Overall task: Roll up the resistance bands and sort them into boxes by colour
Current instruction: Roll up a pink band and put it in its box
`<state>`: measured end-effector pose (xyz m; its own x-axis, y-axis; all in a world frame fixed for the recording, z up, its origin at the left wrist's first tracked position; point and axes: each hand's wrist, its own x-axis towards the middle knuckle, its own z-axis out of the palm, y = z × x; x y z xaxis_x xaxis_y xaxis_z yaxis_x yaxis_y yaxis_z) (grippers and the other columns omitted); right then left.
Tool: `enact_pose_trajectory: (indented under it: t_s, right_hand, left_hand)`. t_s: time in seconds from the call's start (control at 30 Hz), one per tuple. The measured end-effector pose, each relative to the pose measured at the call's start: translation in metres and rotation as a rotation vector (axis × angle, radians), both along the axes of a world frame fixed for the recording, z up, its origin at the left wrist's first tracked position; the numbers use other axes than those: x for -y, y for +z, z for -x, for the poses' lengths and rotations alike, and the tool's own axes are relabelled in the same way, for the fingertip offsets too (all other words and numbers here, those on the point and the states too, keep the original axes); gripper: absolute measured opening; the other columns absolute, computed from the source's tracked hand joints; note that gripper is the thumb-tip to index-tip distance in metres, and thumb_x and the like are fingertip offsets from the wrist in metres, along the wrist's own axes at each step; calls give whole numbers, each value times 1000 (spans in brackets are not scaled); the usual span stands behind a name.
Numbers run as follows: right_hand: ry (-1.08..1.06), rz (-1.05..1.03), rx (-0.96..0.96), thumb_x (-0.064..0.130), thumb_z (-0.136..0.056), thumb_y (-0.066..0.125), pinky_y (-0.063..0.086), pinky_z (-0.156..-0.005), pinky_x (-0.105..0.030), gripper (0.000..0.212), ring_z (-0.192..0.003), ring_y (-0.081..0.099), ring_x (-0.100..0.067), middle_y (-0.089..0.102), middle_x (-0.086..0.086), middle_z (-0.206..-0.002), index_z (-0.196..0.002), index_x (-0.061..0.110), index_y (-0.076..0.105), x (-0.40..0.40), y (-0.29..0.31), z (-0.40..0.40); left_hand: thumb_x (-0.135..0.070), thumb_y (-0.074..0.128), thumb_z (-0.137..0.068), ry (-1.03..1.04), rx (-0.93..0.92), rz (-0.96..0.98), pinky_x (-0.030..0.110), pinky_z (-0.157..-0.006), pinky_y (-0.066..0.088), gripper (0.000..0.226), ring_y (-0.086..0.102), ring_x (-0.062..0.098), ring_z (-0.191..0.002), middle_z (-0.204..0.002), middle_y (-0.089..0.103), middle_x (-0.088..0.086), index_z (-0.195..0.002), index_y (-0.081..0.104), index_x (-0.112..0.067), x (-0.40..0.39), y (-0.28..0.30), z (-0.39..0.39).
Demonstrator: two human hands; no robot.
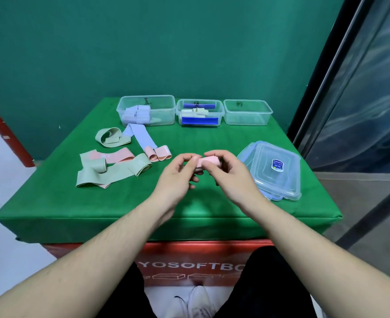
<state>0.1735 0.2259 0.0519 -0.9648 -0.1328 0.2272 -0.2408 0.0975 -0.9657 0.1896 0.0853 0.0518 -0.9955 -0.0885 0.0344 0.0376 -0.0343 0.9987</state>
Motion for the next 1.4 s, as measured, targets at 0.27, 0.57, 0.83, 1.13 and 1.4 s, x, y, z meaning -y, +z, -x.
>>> enact_pose_trajectory:
  t_s: [0.27,0.57,0.83,1.13,1.4]
  right_hand:
    - [166,85,-26,2,-87,71,44,-68,-12,28,-77,61,-3,71,2,-88,-109,18,68,1,31,-14]
    - [130,-224,-209,10,-85,74,46,-95,-27,28,-106,61,-5,68,12,-108,-105,26,65,3,41,-17]
    - [55,-441,-280,29,-80,69,49,-98,-39,27,-106,62,-6,69,18,-105,-107,34,64,6,48,1]
    - [115,-428,-243,12,-82,73,45,-99,-22,37,-107,61,-1,68,23,-109,-111,33,65,6,51,31]
    - [91,-317,-87,14,-83,78,48,-95,-22,33,-98,64,1,73,20,-101,-105,37,69,1,42,84]
  left_hand:
    - [-41,44,-103,-81,252,-368,20,-52,35,41,40,6,-54,-91,59,1,-119,68,-11,-6,25,-8]
    - [-34,48,-101,-161,292,-340,25,-61,40,23,51,9,-62,-74,60,-9,-90,67,-25,-1,37,-12]
    - [-37,56,-96,-248,227,-487,40,-103,46,30,58,20,-92,-97,62,12,-110,63,-12,13,40,6]
    - [-33,61,-87,-347,211,-620,32,-99,52,51,60,22,-111,-110,63,17,-123,56,2,23,44,32]
    - [-43,52,-98,-268,386,-701,38,-90,56,38,70,31,-102,-112,68,28,-114,58,-9,17,37,81]
